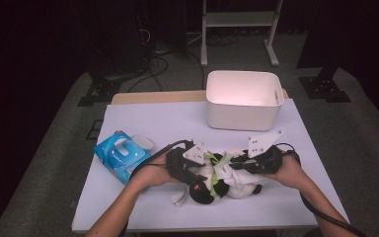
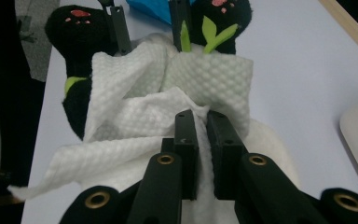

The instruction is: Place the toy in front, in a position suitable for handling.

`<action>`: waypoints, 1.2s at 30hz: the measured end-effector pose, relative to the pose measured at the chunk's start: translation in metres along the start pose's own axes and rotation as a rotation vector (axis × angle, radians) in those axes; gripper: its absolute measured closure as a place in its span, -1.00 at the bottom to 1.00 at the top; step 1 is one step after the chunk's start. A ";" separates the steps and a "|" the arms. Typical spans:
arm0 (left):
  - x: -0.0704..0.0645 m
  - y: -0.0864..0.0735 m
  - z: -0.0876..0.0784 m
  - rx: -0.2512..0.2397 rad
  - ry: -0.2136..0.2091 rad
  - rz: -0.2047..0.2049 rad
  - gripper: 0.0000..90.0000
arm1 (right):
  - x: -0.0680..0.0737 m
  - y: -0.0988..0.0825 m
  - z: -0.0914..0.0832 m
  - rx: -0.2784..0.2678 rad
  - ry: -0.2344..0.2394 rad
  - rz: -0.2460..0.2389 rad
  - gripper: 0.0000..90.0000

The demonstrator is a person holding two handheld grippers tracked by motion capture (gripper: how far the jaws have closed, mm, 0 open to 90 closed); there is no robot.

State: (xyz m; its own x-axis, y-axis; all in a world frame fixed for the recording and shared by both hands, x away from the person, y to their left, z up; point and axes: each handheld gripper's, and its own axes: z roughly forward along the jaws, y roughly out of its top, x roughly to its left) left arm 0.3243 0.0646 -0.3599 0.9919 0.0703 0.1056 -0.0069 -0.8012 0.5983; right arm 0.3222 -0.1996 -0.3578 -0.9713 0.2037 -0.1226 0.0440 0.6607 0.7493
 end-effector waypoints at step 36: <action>0.006 0.009 0.012 -0.017 -0.017 0.012 0.22 | 0.006 -0.041 -0.021 0.034 0.017 0.099 0.92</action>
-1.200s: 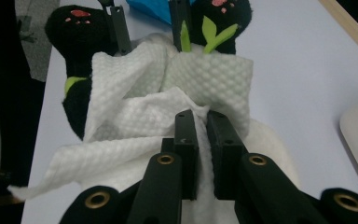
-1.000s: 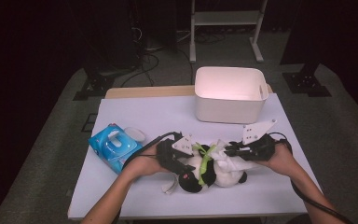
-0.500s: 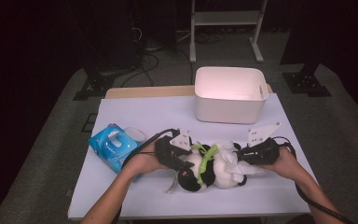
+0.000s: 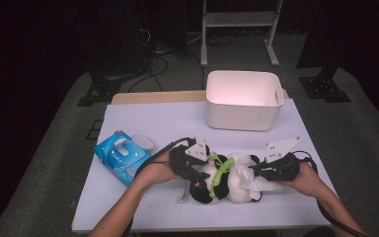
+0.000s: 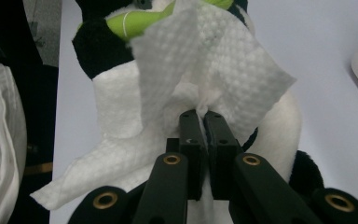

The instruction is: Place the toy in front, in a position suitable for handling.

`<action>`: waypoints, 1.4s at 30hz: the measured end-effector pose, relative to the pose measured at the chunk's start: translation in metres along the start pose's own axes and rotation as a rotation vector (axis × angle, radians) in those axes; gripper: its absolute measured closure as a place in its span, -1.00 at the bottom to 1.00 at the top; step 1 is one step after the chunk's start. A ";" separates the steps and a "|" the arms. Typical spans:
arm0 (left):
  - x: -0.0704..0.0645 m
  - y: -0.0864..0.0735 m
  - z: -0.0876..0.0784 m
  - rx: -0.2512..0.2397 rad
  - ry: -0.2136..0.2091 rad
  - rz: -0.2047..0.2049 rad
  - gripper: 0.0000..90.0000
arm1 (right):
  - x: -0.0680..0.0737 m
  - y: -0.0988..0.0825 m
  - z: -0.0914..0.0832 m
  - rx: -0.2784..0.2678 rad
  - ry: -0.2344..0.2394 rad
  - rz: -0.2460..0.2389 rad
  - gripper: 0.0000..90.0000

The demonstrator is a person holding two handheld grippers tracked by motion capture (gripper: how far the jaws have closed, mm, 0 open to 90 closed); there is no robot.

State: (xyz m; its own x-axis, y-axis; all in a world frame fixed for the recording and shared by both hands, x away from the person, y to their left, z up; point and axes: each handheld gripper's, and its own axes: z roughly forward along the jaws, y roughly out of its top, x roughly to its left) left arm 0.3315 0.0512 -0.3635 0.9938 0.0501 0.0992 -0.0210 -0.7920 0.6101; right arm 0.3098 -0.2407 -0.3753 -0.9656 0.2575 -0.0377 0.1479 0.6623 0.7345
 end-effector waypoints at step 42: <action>-0.016 0.011 0.008 -0.016 -0.008 0.034 0.25 | -0.003 -0.021 -0.026 -0.060 -0.025 0.062 0.91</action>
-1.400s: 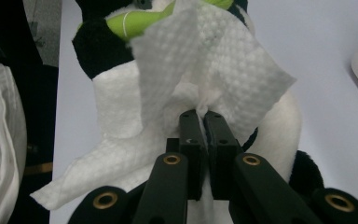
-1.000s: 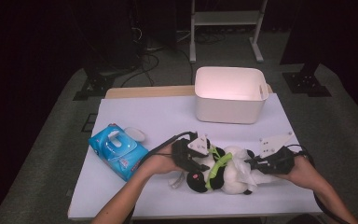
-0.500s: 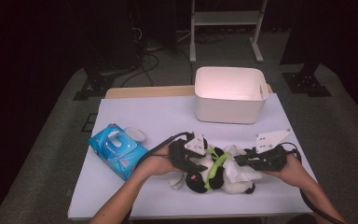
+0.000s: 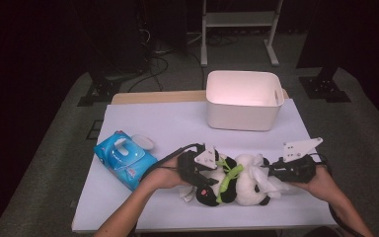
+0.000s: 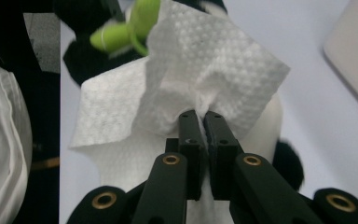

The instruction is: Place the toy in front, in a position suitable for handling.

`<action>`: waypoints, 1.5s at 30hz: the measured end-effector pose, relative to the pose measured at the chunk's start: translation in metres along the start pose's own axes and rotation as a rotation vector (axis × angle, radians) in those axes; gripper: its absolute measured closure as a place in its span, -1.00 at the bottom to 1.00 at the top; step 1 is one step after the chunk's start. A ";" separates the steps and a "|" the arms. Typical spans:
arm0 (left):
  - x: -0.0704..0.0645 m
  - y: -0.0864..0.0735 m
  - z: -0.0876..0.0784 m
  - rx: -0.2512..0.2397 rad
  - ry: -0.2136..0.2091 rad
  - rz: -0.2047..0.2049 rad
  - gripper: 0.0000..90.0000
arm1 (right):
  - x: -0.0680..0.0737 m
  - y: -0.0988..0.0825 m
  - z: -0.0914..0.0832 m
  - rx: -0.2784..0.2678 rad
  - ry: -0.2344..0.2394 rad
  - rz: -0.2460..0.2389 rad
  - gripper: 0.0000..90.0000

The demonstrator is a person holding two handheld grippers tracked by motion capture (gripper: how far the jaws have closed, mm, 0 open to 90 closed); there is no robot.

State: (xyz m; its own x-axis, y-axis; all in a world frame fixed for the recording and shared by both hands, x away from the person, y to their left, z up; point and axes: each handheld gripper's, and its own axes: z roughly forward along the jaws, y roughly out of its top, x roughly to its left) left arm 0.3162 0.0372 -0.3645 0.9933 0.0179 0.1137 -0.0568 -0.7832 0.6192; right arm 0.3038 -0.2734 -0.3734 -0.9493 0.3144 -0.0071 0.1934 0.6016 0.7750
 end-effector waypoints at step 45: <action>-0.018 0.006 0.000 0.044 0.049 0.024 0.06 | -0.024 0.007 0.008 0.018 -0.004 0.032 0.91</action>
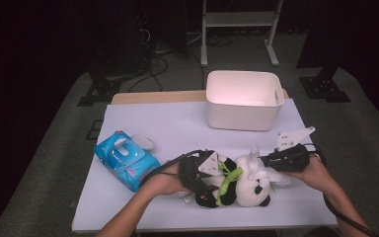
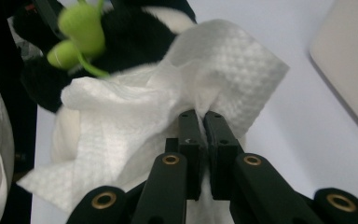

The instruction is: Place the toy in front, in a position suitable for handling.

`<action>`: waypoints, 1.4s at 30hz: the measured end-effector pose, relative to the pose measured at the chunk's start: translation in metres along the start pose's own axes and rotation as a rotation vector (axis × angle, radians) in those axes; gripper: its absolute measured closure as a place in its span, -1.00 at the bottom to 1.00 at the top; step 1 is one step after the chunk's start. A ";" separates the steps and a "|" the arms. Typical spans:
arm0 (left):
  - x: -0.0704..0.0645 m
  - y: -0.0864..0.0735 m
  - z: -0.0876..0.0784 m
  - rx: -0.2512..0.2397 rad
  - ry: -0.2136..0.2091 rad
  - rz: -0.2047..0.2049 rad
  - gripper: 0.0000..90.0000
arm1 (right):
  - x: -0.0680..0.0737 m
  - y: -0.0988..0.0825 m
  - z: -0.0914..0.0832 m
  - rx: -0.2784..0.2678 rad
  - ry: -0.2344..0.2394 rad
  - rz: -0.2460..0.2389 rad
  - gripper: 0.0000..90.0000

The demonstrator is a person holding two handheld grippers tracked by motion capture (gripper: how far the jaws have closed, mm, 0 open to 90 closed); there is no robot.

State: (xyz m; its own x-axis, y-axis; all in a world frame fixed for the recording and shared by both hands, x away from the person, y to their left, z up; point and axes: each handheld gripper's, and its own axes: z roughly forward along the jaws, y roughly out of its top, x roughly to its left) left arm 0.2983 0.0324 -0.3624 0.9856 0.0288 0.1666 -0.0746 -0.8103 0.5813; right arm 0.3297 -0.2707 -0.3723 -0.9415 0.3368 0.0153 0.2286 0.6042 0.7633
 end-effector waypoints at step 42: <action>0.017 -0.001 0.003 0.008 -0.011 -0.042 0.11 | 0.008 -0.038 -0.012 -0.042 -0.012 0.070 0.90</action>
State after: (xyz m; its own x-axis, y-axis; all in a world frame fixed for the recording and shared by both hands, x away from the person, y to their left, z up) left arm 0.3157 0.0323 -0.3629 0.9895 0.0561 0.1333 -0.0322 -0.8131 0.5813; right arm 0.3105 -0.3001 -0.3932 -0.9204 0.3862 0.0617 0.2829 0.5483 0.7870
